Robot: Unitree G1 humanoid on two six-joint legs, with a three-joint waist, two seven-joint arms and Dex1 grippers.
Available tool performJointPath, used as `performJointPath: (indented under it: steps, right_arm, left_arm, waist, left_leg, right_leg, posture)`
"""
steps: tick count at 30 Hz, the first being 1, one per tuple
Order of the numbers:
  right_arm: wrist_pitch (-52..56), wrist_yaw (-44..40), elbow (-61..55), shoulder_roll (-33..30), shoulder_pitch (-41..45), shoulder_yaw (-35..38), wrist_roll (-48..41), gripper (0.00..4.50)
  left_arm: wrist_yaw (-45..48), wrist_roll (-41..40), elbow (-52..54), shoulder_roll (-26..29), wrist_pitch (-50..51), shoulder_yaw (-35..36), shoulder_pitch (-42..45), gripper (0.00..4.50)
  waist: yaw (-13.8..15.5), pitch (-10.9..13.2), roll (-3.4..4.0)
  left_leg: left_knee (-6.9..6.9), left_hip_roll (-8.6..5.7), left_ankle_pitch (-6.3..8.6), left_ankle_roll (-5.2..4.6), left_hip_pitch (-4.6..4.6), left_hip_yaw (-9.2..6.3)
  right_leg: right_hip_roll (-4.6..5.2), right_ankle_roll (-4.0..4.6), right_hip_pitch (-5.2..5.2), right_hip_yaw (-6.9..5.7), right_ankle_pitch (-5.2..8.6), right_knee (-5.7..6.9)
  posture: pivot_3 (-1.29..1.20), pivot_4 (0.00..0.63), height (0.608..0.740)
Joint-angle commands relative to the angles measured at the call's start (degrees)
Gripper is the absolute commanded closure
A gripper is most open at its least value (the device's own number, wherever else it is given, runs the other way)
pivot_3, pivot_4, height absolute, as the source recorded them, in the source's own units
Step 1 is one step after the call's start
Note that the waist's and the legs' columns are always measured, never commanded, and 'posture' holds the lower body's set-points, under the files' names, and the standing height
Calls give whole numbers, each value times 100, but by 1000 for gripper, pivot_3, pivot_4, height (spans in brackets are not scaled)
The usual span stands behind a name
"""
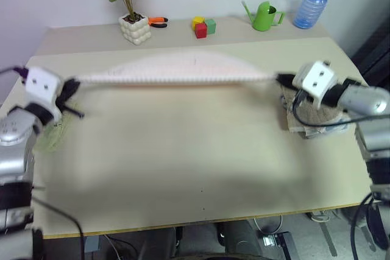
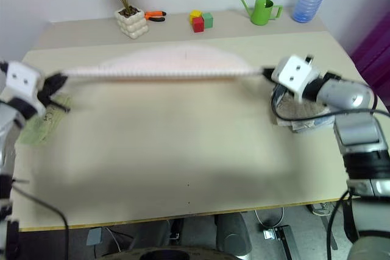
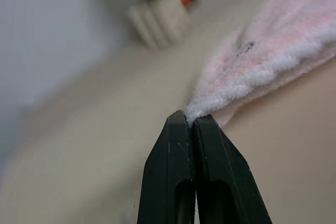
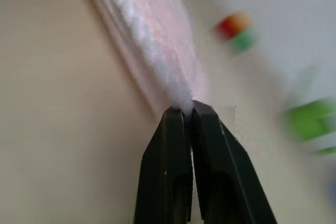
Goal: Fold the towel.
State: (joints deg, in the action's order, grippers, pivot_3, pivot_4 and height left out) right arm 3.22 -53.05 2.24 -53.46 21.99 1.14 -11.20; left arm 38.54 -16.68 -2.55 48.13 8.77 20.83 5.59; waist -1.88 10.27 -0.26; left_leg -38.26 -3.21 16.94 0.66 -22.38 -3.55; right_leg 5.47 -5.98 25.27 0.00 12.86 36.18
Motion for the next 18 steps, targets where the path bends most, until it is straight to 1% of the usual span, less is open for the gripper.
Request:
performJointPath:
  steps: [1,4,6,8,10,14,16,18]
  right_arm:
    - [692,-522,-491,-571,-594,623,-431,4372]
    - [1119,-890,-755,-917,-1080,858,-686,4372]
    - [1316,-1062,-880,-1051,-1228,940,-816,4372]
    - [1307,-1058,-899,-1055,-1177,917,-791,4372]
    - [1266,-893,-812,-921,-930,813,-689,4372]
    - [949,-541,-387,-590,-300,354,-165,4372]
    - [724,-395,-54,-407,-13,135,114,4372]
    - [439,-184,430,-177,364,-120,461,4372]
  left_arm:
    - [523,-186,730,363,317,701,-941,4500]
    - [868,-340,1140,506,655,894,-1585,4500]
    - [1004,-374,1236,561,775,942,-1790,4500]
    - [1057,-330,1232,594,824,905,-1839,4500]
    - [939,-202,1109,580,748,765,-1671,4500]
    - [688,142,598,464,350,282,-958,4500]
    - [555,344,228,399,191,3,-506,4500]
    - [380,643,-374,303,-113,-346,108,4500]
  waist:
    - [78,0,0]
    - [152,0,1]
    - [175,0,1]
    - [174,0,1]
    - [162,0,1]
    - [140,-1,0]
    - [136,0,0]
    - [132,0,0]
  left_leg:
    - [0,1,1,0,8,-1]
    - [1,3,2,-2,38,-2]
    - [1,2,4,-4,65,-1]
    - [2,3,6,-8,84,1]
    - [4,4,6,-8,89,4]
    - [4,4,6,-7,91,5]
    - [6,2,6,-7,90,6]
    - [9,0,7,-8,89,8]
  right_leg:
    - [5,1,-8,0,1,-1]
    - [6,4,-43,-3,2,-10]
    - [7,17,-72,-5,10,-16]
    - [6,20,-90,-6,13,-18]
    - [1,19,-92,-6,13,-18]
    - [-5,4,-92,-7,4,-16]
    - [-4,2,-91,-7,3,-16]
    - [-3,1,-88,-6,3,-18]
  posture:
    - [0,150,731]
    - [0,150,731]
    - [0,150,731]
    - [0,150,731]
    - [0,150,731]
    - [0,150,731]
    - [0,150,731]
    - [0,150,731]
